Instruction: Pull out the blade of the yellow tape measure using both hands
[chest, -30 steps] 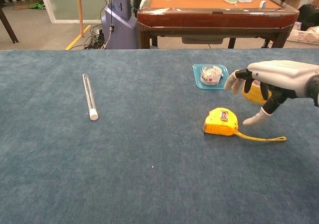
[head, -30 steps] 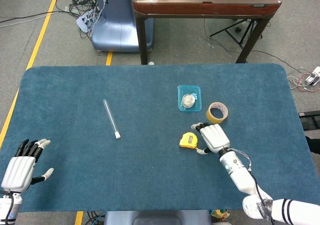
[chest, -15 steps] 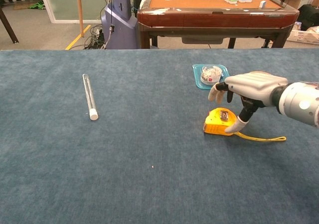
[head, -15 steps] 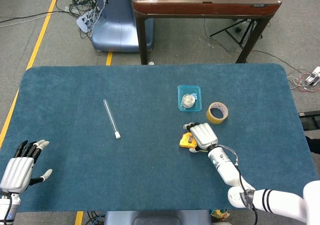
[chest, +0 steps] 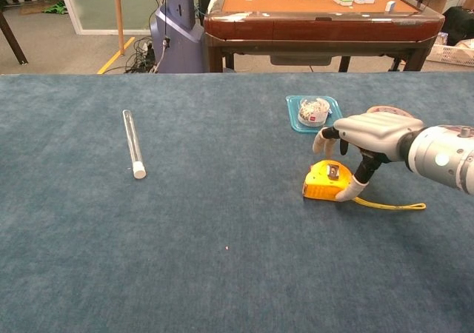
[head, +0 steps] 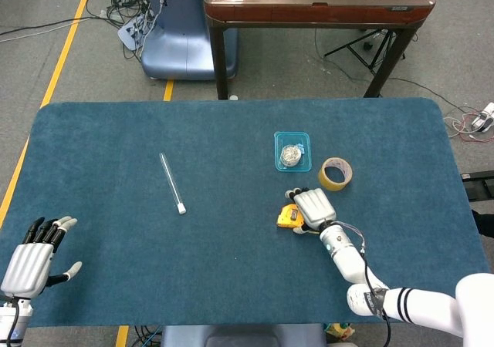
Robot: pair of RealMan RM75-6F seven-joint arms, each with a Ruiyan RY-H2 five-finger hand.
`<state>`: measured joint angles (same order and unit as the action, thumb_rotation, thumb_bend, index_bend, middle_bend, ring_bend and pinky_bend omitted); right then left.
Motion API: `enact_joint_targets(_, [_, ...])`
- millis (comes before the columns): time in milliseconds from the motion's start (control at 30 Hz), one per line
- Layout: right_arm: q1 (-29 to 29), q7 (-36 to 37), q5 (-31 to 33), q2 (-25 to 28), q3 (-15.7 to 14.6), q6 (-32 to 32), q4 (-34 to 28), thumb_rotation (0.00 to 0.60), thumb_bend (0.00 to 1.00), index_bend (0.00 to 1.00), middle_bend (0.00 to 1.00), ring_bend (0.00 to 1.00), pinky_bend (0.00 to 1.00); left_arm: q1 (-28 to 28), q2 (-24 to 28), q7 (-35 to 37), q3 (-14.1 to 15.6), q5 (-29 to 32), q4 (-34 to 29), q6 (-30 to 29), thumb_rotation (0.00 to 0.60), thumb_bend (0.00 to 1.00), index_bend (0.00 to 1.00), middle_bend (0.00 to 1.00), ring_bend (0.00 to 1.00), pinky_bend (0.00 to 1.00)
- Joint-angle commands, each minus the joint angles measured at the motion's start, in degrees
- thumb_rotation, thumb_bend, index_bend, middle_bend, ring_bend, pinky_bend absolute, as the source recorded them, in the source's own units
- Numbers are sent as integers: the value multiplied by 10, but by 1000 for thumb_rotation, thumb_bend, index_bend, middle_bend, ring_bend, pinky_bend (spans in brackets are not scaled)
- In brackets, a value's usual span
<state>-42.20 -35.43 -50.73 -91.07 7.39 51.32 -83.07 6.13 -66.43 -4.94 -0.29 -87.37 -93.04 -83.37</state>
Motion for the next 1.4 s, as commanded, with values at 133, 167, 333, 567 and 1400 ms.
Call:
enact_joint_targets(133, [-5,13,3,-1,-3,-10,5,600,90,250,295,293,459,1,-1,-3,-1,3,-2,2,600,197,152,154,115,35])
enact_joint_targets(167, [-7,13,1,-1,-5,-11,5,600,94,250,298,293,459,1,-1,-3,-2,4,-2,3,600,196,152,153,115,35])
enact_joint_targets(333, [-10,20,-3,-4,-8,-12,7,600,166,250,333,301,459,2,-2,-5,-1,4,-4,6,600,197,152,149,114,35])
enact_joint_targets(567, [-10,26,-5,-2,-14,-11,2,600,174,250,347,316,459,2,-1,-5,-1,5,-4,5,600,197,152,145,114,35])
enact_joint_targets(1400, [-36,61,-14,61,7,-31,-97,600,626,606,612,505,459,48,15,16,-26,23,-19,67,600,197,154,135,114,36])
